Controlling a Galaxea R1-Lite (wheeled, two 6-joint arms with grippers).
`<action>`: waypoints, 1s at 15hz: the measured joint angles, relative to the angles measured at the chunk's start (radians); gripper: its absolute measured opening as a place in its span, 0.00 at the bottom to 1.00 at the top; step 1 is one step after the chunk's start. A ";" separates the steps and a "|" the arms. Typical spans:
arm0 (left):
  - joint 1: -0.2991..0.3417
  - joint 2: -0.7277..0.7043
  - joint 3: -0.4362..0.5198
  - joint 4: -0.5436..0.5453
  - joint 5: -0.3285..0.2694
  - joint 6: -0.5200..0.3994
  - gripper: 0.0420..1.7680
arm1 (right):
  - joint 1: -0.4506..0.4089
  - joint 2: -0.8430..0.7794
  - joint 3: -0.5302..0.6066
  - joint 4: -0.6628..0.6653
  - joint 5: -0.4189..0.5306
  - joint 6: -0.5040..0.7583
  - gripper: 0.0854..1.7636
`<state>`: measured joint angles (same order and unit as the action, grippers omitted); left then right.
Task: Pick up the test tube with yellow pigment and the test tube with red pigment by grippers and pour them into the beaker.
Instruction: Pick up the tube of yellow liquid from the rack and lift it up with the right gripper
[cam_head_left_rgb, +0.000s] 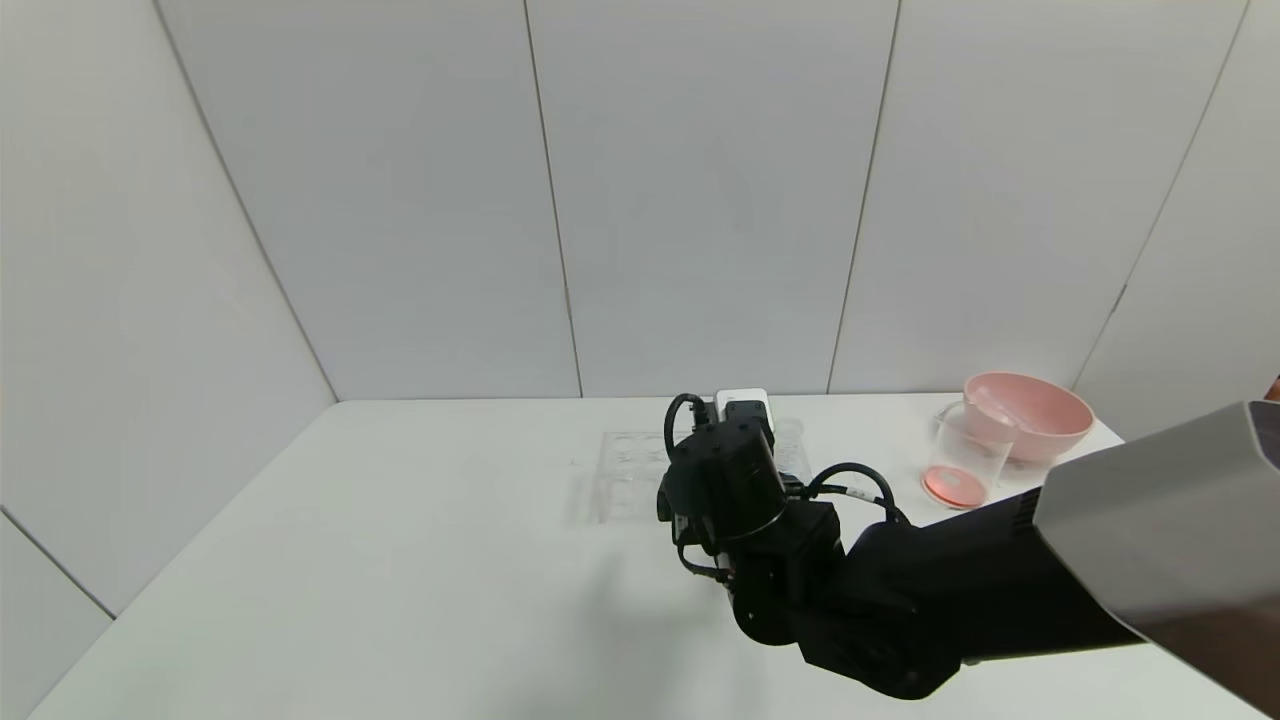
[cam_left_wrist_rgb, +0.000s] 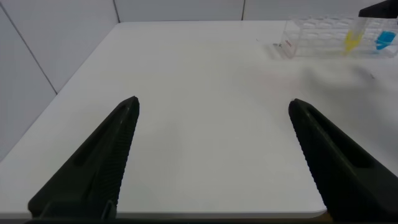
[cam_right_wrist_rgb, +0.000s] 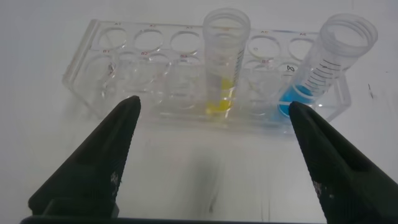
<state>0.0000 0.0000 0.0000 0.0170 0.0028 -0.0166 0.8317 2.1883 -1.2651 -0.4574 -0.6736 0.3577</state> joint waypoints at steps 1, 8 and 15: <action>0.000 0.000 0.000 0.000 0.000 0.000 0.97 | -0.014 0.017 -0.024 0.000 0.012 -0.023 0.96; 0.000 0.000 0.000 0.000 0.000 0.000 0.97 | -0.068 0.100 -0.143 -0.002 0.069 -0.066 0.96; 0.000 0.000 0.000 0.000 0.000 0.000 0.97 | -0.079 0.129 -0.170 -0.015 0.069 -0.068 0.97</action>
<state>0.0000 0.0000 0.0000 0.0170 0.0028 -0.0166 0.7523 2.3174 -1.4355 -0.4728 -0.6043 0.2898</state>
